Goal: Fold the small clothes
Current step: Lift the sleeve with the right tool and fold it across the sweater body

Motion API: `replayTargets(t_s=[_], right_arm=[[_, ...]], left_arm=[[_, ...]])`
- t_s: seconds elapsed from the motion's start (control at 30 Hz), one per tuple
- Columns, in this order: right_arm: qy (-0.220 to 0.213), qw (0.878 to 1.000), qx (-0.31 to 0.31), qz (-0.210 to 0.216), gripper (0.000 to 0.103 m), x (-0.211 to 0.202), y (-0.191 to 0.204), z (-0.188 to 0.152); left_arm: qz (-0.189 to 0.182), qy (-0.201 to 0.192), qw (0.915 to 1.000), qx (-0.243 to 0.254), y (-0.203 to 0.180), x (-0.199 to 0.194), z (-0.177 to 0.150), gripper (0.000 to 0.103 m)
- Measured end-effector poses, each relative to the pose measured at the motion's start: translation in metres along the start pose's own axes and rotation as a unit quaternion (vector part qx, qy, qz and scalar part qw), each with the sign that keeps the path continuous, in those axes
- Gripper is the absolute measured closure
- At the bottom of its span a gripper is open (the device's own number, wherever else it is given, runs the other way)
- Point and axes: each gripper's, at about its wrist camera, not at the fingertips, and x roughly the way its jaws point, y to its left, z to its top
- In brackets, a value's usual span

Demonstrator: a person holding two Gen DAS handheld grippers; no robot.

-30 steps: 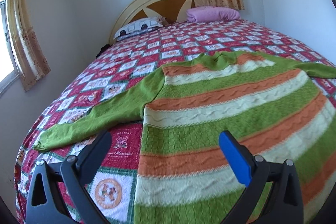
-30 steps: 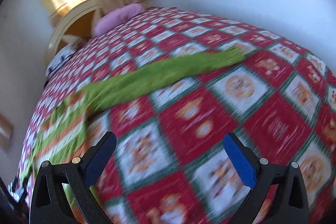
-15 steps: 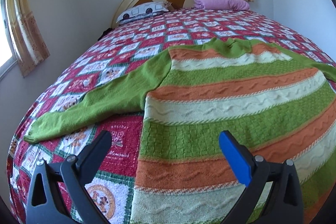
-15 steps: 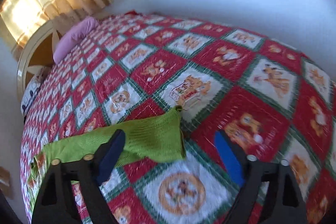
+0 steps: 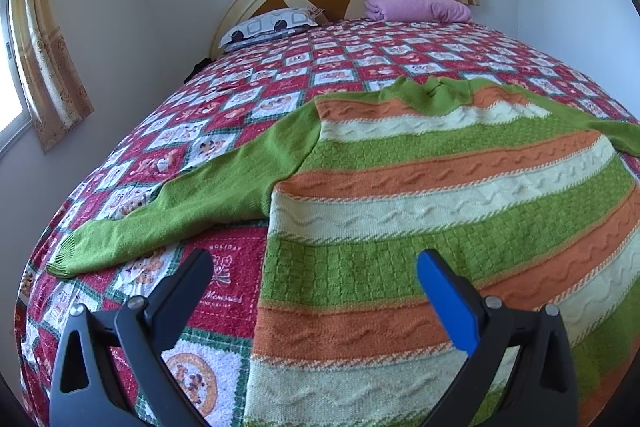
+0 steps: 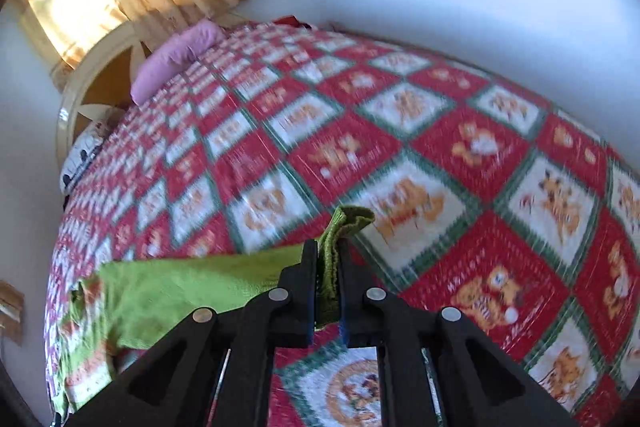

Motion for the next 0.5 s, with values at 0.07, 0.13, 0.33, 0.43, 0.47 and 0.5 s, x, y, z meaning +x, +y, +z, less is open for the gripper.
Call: replayTargets(t_s=[0.07,0.13,0.33,0.43,0.47,0.5], right_arm=[[-0.017,1.000,-0.006,0.009,0.097,-0.015,0.009,0.009],[-0.036,0.999,-0.011,0.024,0.099,-0.032,0.020,0.014],[-0.062,0.995,-0.065,0.042,0.100,-0.065,0.064,0.019],[-0.060,0.994,-0.080,0.044,0.100,-0.069,0.077,0.016],[-0.063,0.993,-0.084,0.046,0.100,-0.072,0.081,0.015],[-0.067,0.993,-0.089,0.046,0.100,-0.075,0.086,0.014]], left_arm=[[-0.003,-0.002,1.0000,-0.002,0.000,-0.002,0.000,0.000],[-0.007,-0.002,1.0000,-0.006,0.000,-0.004,-0.001,0.000],[-0.018,-0.004,0.9998,-0.013,-0.001,-0.009,-0.005,0.000],[-0.022,-0.008,0.9996,-0.017,0.002,-0.013,-0.007,0.000],[-0.022,-0.008,0.9996,-0.017,0.003,-0.014,-0.007,0.000],[-0.023,-0.010,0.9995,-0.019,0.005,-0.015,-0.007,0.000]])
